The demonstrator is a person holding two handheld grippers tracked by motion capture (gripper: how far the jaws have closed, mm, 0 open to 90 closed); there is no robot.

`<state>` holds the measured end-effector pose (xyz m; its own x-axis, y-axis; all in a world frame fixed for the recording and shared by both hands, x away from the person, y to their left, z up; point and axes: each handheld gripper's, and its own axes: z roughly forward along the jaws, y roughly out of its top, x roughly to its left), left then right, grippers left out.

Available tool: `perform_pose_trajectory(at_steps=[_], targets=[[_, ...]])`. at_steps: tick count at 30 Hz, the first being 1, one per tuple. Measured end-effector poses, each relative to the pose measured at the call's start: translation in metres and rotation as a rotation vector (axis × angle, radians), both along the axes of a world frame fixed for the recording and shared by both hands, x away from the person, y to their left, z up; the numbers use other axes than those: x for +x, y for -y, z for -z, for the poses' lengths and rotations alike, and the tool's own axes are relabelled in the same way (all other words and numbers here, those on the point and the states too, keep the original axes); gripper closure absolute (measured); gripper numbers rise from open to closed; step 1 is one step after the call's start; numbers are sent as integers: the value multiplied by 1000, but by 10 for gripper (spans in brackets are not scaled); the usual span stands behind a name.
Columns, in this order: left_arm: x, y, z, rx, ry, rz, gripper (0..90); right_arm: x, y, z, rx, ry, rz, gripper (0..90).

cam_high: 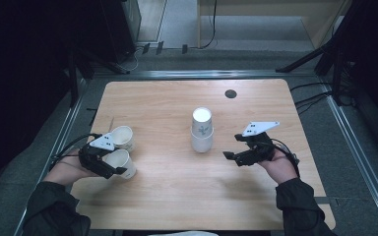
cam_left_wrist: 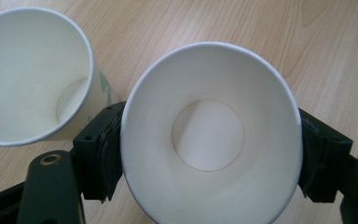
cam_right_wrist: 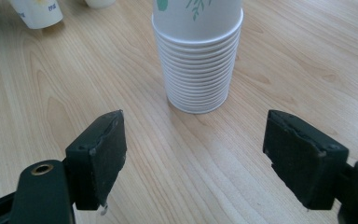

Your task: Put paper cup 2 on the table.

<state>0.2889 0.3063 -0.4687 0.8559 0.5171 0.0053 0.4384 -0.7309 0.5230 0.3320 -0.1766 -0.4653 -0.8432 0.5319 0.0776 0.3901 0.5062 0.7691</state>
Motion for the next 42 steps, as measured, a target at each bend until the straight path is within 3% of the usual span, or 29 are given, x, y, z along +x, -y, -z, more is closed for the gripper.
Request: perform_pose_trajectory(at_steps=[22, 37, 42], targets=[[4, 4, 9, 33, -26, -27, 194, 0, 0, 0, -4, -1, -6, 214], [5, 3, 12, 16, -61, -25, 165, -1, 1, 0, -5, 1, -11, 214], [4, 3, 9, -6, -68, -23, 148, -1, 1, 0, -2, 3, -12, 214]])
